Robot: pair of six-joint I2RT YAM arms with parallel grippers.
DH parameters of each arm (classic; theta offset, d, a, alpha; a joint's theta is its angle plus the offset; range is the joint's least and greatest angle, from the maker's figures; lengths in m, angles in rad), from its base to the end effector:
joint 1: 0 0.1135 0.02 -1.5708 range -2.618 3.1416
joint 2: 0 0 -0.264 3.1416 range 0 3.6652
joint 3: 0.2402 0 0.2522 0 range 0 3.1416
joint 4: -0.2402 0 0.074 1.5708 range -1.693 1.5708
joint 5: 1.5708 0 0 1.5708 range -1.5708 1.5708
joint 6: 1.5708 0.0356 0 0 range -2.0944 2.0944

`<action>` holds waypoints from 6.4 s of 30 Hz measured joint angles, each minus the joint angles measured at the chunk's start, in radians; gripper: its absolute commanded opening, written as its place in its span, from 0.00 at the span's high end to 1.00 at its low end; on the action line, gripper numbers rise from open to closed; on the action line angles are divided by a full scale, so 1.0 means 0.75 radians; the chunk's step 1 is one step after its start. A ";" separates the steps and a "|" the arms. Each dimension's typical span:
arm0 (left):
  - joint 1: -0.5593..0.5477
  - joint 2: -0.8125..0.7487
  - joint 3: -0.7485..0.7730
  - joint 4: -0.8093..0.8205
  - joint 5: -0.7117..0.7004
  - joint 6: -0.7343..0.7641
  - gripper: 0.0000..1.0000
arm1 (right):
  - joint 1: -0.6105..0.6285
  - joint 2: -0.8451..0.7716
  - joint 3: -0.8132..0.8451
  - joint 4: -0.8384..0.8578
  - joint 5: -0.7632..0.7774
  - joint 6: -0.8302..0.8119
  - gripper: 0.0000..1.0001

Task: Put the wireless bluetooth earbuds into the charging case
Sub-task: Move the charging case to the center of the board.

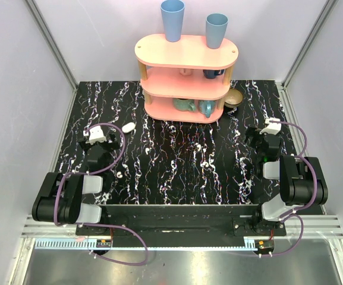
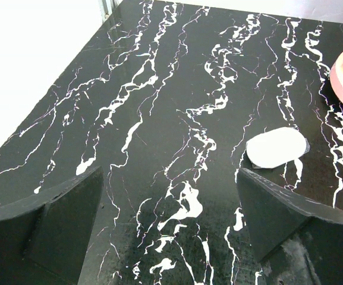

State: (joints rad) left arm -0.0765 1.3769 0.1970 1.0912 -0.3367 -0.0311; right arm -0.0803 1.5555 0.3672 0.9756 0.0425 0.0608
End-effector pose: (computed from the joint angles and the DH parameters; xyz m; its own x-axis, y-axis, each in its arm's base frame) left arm 0.2254 -0.0055 0.1594 -0.0803 -0.0233 -0.9965 -0.2586 0.9660 -0.0017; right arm 0.2692 -0.0232 0.1495 -0.2026 0.0772 -0.9762 0.1341 0.9897 0.0504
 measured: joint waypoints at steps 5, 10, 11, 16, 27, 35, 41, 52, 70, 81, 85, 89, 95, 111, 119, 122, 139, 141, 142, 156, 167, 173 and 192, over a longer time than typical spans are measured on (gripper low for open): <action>-0.036 -0.191 0.004 -0.180 -0.050 -0.002 0.01 | 0.000 -0.113 0.046 -0.239 0.115 0.074 0.00; -0.078 -0.486 0.341 -0.845 -0.213 -0.156 0.01 | -0.001 -0.273 0.421 -0.860 0.213 0.202 0.00; -0.078 -0.498 0.432 -0.962 -0.245 -0.198 0.01 | -0.001 -0.290 0.475 -0.931 0.213 0.224 0.00; -0.080 -0.599 0.753 -1.504 -0.336 -0.474 0.01 | -0.001 -0.444 0.572 -1.277 0.217 0.385 0.00; -0.081 -0.832 1.003 -2.036 0.083 -0.400 0.01 | -0.001 -0.667 0.526 -1.745 0.345 0.657 0.00; -0.081 -0.900 0.974 -2.077 0.163 -0.302 0.01 | -0.181 -0.654 0.588 -1.988 0.369 0.694 0.00; -0.081 -0.925 0.894 -2.105 0.196 -0.296 0.01 | -0.285 -0.651 0.592 -2.097 0.349 0.711 0.00; -0.081 -0.970 0.886 -2.105 0.241 -0.297 0.01 | -0.322 -0.620 0.592 -2.238 0.456 0.786 0.00; -0.081 -0.925 0.886 -2.105 0.276 -0.298 0.01 | -0.505 -0.286 0.571 -2.124 0.426 0.841 0.00; -0.075 -0.898 0.886 -2.105 0.281 -0.298 0.01 | -0.506 -0.097 0.547 -2.004 0.403 0.843 0.00; -0.057 -0.871 0.886 -2.106 0.300 -0.298 0.01 | -0.506 -0.079 0.547 -1.980 0.384 0.828 0.02; -0.043 -0.854 0.886 -2.106 0.315 -0.298 0.01 | -0.506 -0.066 0.550 -1.943 0.346 0.794 0.03; -0.039 -0.853 0.886 -2.106 0.329 -0.298 0.01 | -0.506 -0.066 0.550 -1.919 0.305 0.725 0.03; -0.019 -0.813 0.886 -2.107 0.364 -0.299 0.01 | -0.485 -0.020 0.597 -1.874 0.217 0.670 0.00; -0.017 -0.826 0.886 -2.107 0.366 -0.299 0.01 | -0.476 -0.051 0.581 -1.864 0.105 0.706 0.00; -0.017 -0.830 0.886 -2.107 0.373 -0.299 0.01 | -0.456 -0.091 0.545 -1.855 0.079 0.735 0.00; -0.016 -0.896 0.886 -2.124 0.379 -0.299 0.01 | -0.362 -0.267 0.431 -2.002 -0.102 0.806 0.00; -0.016 -0.883 0.886 -2.127 0.386 -0.299 0.01 | -0.322 -0.284 0.429 -2.033 -0.109 0.819 0.00; -0.016 -0.880 0.886 -2.129 0.389 -0.299 0.01 | -0.305 -0.292 0.429 -2.046 -0.107 0.822 0.00; -0.019 -0.871 0.886 -2.132 0.406 -0.304 0.01 | -0.242 -0.300 0.401 -2.122 0.124 0.954 0.00; -0.019 -0.870 0.886 -2.132 0.407 -0.304 0.01 | -0.239 -0.362 0.358 -2.121 0.212 1.330 0.08; -0.019 -0.870 0.886 -2.132 0.407 -0.304 0.01 | -0.209 -0.361 0.368 -2.146 0.211 1.451 0.14; -0.019 -0.861 0.886 -2.133 0.409 -0.304 0.01 | -0.204 -0.352 0.365 -2.043 0.181 1.370 0.50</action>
State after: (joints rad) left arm -0.0906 0.7311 0.8612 -0.5083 -0.0299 -0.2592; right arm -0.2333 1.2915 0.6411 -0.5564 0.1780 1.0882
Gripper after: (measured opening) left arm 0.988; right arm 0.538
